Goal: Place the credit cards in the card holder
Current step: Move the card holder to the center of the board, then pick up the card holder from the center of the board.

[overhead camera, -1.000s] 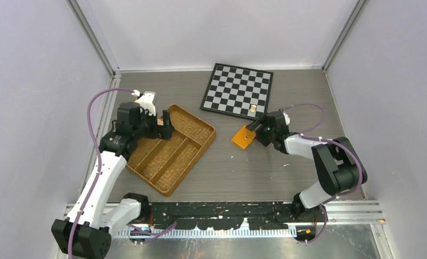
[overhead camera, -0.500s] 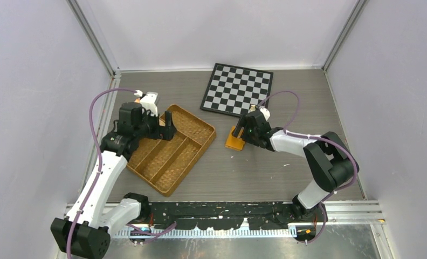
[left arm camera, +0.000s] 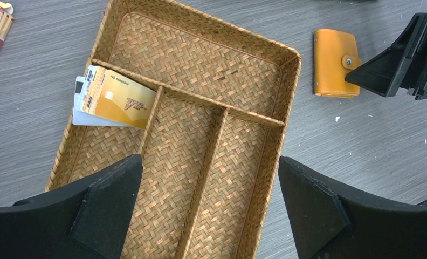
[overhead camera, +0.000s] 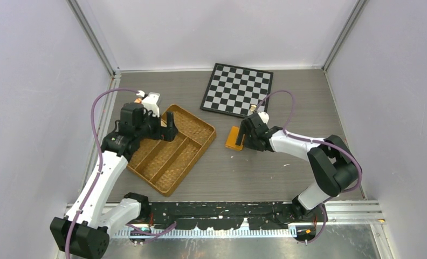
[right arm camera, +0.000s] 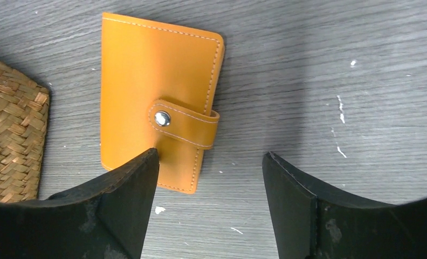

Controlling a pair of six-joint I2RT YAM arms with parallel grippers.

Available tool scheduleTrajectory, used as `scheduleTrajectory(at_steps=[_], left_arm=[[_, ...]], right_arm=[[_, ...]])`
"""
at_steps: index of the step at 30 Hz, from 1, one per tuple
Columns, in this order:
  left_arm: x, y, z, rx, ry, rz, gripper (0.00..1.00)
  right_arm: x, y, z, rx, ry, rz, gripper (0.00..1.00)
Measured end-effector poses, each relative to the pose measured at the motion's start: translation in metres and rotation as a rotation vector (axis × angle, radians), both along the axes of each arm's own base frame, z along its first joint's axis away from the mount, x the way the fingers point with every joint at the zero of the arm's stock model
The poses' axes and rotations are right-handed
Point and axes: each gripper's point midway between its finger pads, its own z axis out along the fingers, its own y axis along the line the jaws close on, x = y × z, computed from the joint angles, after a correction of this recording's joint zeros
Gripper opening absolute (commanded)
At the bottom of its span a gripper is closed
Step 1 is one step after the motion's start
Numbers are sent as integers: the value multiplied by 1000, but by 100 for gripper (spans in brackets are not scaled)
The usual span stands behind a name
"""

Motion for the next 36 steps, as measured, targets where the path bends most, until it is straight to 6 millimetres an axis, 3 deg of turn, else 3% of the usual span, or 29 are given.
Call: scheduleTrajectory(at_steps=[9,18,24,29,36], left_arm=[[-1,-3,0,0,1,-11,100],[-4,-10,-1,-4,5,-38,100],[-10,-32,-8,-60,62,-93,100],[-17,-73,-5,-208,82,-148,100],[-36,-131,-20,-376,195,-225,100]], right_arm=[[3,17,-1,53,13,12,55],[8,28,-3,112,15,-20,1],[6,31,0,173,-4,-37,0],[-17,25,9,267,-52,-34,0],[-25,27,66,455,-243,-3,0]])
